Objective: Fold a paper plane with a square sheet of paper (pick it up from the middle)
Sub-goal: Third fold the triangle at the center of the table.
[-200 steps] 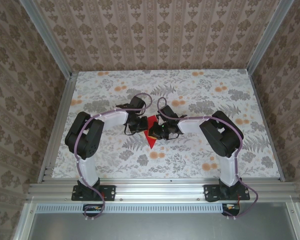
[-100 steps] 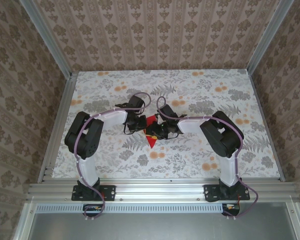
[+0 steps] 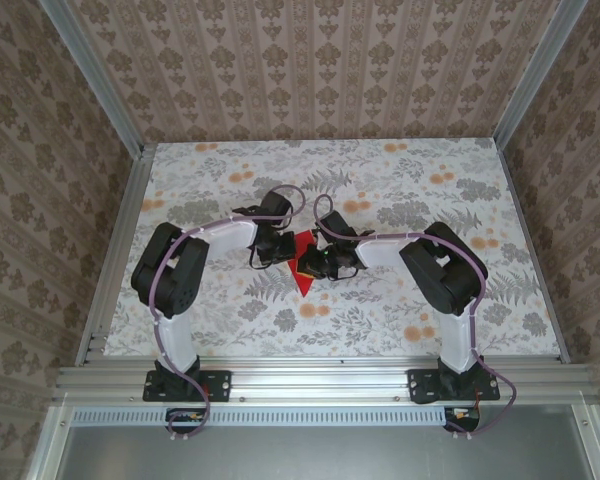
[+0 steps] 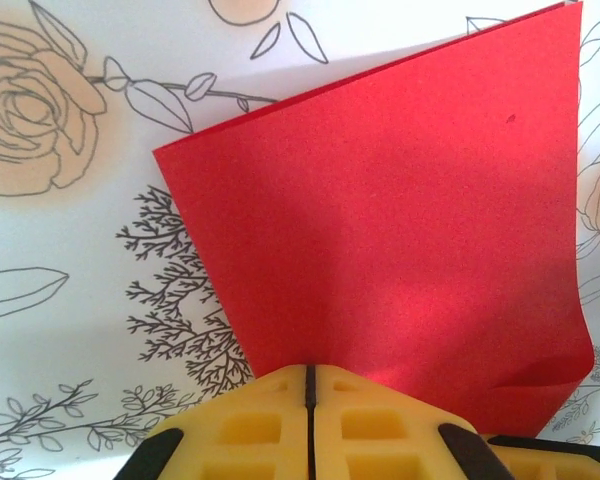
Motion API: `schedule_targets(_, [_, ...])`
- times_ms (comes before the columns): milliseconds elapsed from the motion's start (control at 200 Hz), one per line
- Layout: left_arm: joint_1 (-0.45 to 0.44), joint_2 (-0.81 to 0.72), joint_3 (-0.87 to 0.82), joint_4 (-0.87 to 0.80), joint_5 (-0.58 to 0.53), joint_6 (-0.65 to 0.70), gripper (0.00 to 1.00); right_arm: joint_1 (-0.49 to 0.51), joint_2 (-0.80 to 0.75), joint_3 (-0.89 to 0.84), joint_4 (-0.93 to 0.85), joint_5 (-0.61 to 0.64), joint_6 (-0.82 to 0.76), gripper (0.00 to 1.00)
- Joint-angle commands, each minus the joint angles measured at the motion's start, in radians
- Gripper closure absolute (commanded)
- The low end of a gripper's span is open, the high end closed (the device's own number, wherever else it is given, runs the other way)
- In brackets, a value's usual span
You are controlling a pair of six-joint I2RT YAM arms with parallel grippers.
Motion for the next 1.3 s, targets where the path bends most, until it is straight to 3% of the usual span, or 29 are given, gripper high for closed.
schedule_targets(0, [-0.006,0.020,0.017,-0.039,0.032,0.022,0.91,0.001,0.042,-0.025,-0.042,0.056,-0.015,0.90])
schedule_targets(530, [0.035,-0.147,-0.187,0.156,0.235,-0.024,0.81,0.001,0.047,-0.024,-0.051,0.056,-0.021,0.94])
schedule_targets(1295, [0.040,-0.072,-0.196,0.170,0.193,-0.028,0.87,0.000,0.047,-0.031,-0.038,0.049,-0.008,0.94])
